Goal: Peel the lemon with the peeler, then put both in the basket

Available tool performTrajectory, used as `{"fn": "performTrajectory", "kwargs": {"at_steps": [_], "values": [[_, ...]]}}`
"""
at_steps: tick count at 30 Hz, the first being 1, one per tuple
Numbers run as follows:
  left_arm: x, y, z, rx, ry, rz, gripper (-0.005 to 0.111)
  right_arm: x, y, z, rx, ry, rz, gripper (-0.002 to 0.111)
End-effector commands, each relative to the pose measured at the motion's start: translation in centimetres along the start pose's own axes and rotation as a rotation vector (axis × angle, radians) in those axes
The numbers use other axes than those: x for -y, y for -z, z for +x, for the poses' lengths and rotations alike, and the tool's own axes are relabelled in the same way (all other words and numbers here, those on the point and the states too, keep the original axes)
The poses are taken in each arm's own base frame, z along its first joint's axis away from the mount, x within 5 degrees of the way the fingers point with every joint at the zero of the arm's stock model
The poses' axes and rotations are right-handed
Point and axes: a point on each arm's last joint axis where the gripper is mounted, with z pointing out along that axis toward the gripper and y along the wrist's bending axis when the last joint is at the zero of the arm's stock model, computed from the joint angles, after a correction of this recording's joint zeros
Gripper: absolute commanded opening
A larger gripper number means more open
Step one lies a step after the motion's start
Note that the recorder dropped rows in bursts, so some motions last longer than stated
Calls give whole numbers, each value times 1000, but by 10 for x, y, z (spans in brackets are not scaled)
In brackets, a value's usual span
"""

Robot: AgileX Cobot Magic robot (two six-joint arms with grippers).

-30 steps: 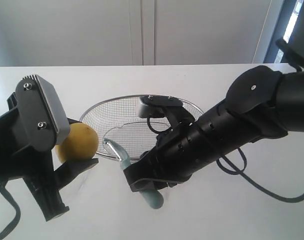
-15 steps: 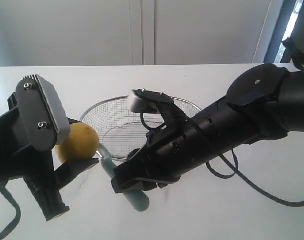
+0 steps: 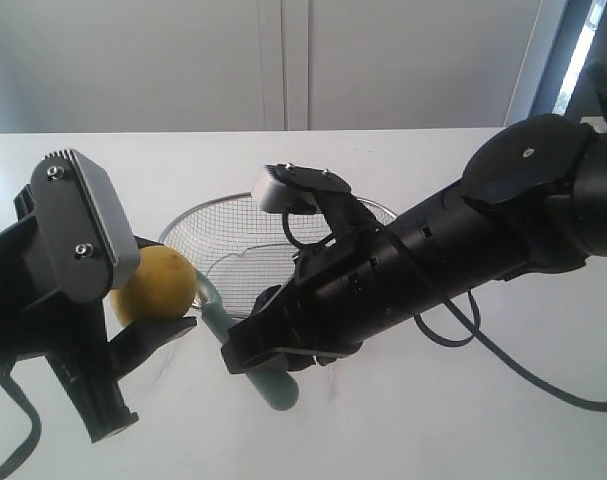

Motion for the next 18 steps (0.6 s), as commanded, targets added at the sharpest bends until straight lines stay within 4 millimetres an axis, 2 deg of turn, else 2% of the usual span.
{"fn": "performTrajectory", "kwargs": {"at_steps": [1,12,18], "values": [[0,1,0,11,20,-3,0,-4,5,-5,23,37,4,0],[0,1,0,11,20,-3,0,-5,8,-11,22,69,26,0],[0,1,0,11,20,-3,0,-11,20,-15,77,97,48,0]]}}
